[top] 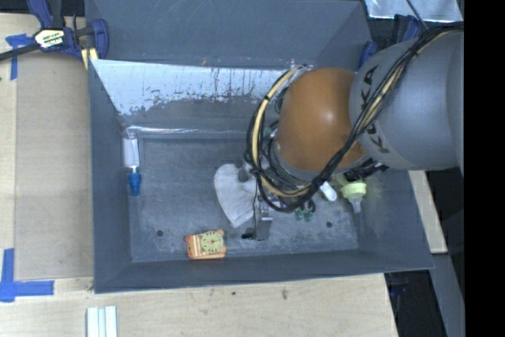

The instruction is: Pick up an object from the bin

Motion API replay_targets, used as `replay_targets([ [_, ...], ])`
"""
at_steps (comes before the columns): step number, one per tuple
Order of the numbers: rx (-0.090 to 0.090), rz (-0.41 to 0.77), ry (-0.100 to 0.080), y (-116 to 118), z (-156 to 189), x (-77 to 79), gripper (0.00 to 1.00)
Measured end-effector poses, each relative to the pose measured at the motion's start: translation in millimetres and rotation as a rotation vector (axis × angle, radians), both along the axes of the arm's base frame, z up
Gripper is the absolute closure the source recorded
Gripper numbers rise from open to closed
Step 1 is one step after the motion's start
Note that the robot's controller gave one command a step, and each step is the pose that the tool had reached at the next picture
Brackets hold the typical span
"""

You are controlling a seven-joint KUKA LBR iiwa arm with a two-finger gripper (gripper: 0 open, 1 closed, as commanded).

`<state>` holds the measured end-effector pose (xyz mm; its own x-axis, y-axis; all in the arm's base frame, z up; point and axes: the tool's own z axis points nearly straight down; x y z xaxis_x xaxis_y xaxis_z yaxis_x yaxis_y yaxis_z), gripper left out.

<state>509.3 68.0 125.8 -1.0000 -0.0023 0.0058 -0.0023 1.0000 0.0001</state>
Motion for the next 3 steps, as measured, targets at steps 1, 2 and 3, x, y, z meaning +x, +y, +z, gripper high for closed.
replay_targets([
  [1,0.001,-0.002,-0.008,-0.2,4.5,1.7,0.0],
  [2,0.001,-0.204,-0.011,-15.0,-52.5,9.9,1.0],
  [3,0.001,-0.205,-0.011,-15.0,-52.5,9.9,1.0],
])
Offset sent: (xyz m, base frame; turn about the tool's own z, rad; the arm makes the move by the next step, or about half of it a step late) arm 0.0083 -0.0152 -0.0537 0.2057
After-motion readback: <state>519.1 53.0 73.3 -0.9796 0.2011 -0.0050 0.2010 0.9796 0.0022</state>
